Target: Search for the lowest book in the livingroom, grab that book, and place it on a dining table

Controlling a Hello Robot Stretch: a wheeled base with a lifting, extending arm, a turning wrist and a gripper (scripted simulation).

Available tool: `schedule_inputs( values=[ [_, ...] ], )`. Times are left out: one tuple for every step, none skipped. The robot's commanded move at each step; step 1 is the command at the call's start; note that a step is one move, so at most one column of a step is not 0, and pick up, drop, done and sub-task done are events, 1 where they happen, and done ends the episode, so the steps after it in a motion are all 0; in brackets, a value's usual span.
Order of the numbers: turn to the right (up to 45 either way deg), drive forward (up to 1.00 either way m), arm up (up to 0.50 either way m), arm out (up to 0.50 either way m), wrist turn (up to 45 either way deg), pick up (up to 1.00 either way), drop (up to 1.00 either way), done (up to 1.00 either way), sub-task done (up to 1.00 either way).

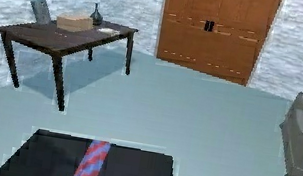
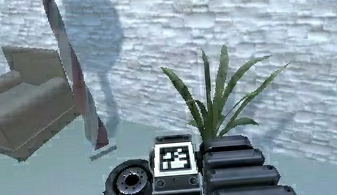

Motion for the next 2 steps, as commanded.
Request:
schedule_inputs(
  values=[
    [-3.0, 0.0, 0.0, 0.0, 0.0, 0.0, 0.0, 0.0, 0.0],
    [0.0, 1.0, 0.0, 0.0, 0.0, 0.0, 0.0, 0.0, 0.0]
  ],
)
